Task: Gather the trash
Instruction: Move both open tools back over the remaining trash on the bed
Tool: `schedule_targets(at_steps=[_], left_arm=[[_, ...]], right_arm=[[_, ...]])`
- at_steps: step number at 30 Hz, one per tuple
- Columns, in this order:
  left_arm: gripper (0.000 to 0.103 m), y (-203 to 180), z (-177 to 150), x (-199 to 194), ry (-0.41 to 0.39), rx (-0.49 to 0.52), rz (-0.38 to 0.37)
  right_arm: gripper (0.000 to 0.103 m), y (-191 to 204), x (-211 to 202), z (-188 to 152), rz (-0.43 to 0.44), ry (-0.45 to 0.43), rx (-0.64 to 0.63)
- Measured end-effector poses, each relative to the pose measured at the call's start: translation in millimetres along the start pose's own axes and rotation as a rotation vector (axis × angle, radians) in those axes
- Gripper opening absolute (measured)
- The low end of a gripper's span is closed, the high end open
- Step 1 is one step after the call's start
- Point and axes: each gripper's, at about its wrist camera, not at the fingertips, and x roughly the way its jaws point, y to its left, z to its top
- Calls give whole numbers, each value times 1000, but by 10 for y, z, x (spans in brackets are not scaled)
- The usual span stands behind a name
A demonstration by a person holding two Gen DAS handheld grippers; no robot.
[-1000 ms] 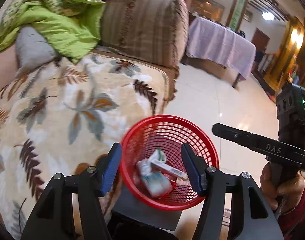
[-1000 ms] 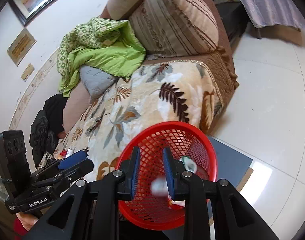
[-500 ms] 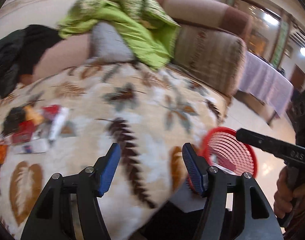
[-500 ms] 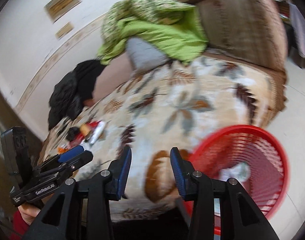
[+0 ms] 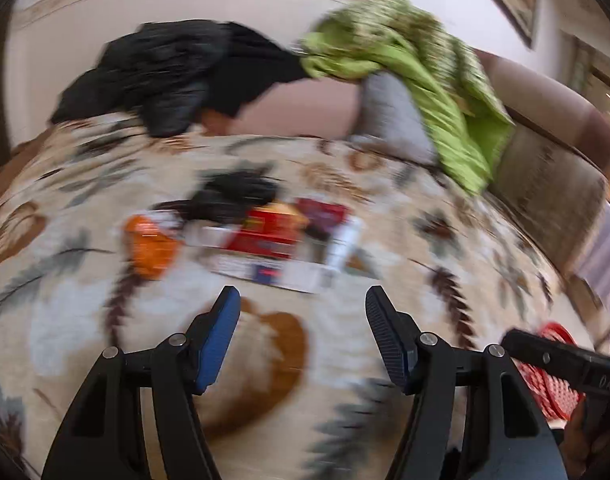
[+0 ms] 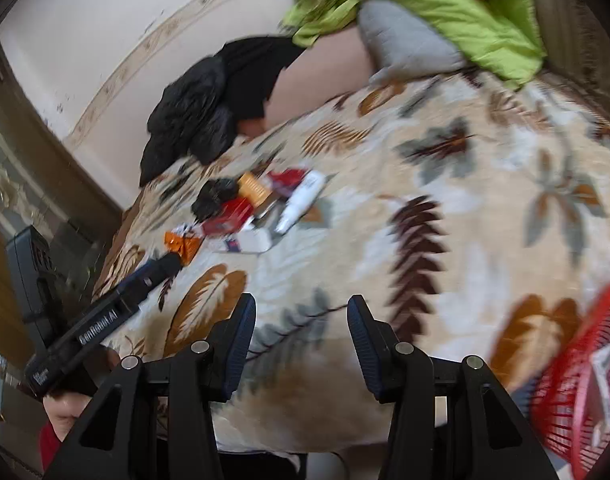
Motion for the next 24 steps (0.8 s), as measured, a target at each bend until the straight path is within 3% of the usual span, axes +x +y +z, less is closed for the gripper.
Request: schedule_targets(at_steps=[5,9,18,20,24], left_arm=[[64,677,99,133,3,-157,152],[64,1032,196,411,44,-267,169],[65,1272,338,1013,128,-250,265],[65,1332,366,1099,126,-251,249],[50,1375,380,1110,123,-256,211]], right_arm=[[51,293,384,152,16,34,-61],[54,406,577,252,27,29,-84],[61,461,967,453,51,60,-122],[63,512,1112,527,44,77,-165],[63,605,1428,623,34,99,-253]])
